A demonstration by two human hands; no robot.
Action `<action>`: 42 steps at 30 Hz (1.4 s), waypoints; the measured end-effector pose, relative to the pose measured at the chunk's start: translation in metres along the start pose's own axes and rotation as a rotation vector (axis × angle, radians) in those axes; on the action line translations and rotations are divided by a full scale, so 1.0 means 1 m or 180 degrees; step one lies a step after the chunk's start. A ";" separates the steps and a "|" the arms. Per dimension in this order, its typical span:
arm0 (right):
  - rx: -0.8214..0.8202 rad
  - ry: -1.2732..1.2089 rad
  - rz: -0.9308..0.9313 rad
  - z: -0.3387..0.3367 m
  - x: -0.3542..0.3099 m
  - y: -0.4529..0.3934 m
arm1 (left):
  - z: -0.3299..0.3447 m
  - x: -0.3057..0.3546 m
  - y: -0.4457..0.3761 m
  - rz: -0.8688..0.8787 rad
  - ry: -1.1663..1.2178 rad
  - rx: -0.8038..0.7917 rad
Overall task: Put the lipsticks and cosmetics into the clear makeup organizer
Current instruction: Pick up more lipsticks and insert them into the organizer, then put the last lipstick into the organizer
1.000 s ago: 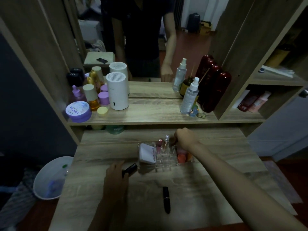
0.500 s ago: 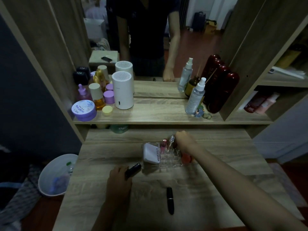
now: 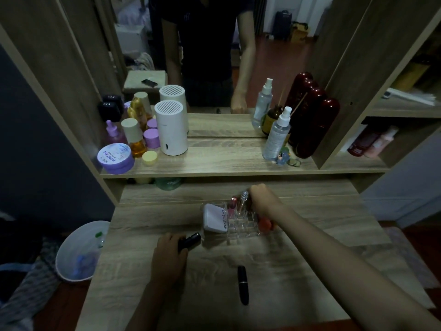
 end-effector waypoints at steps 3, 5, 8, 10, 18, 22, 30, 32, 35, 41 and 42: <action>0.0068 -0.0030 -0.0007 -0.009 0.001 0.007 | -0.001 0.001 -0.001 0.0053 -0.0014 0.0025; 0.0178 -0.0103 -0.0023 -0.021 0.003 0.015 | -0.001 0.001 -0.002 0.0059 -0.0011 0.0038; 0.0643 -0.0019 -0.0086 -0.044 0.005 0.034 | -0.005 0.000 -0.004 0.0026 0.0162 0.0030; 0.1073 -0.0060 -0.0126 -0.059 0.006 0.053 | -0.011 0.000 -0.004 -0.0029 0.0446 -0.0014; 0.0676 -0.0666 -0.0409 -0.018 -0.009 0.122 | -0.044 0.029 -0.001 0.0228 0.1032 0.0255; -0.0712 -0.0290 -0.0593 0.058 -0.025 0.140 | -0.056 0.058 -0.001 0.0584 0.1184 0.0416; -0.0613 -0.1362 -0.0199 0.093 -0.030 0.150 | -0.057 0.094 -0.009 0.0954 0.1077 0.0534; -0.0563 -0.1496 -0.0286 0.093 -0.027 0.150 | -0.052 0.102 -0.013 0.1074 0.1032 0.0484; -0.0468 -0.1712 -0.0548 0.096 -0.025 0.150 | -0.044 0.111 -0.019 0.1220 0.1045 0.0403; 0.0659 -0.0940 -0.0766 0.074 -0.013 0.149 | -0.012 0.121 -0.036 0.1034 0.1033 0.0209; 0.0781 -0.0972 -0.0840 0.068 -0.012 0.146 | -0.007 0.121 -0.038 0.1005 0.1009 0.0183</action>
Point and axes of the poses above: each hand's wrist, its own y-axis away from the middle knuckle, its own z-axis out of the palm, x = y × z, the point moved 6 cm from there along -y, towards the middle knuckle, and after that the axes turned 8 degrees about y, right-handed, at the moved point
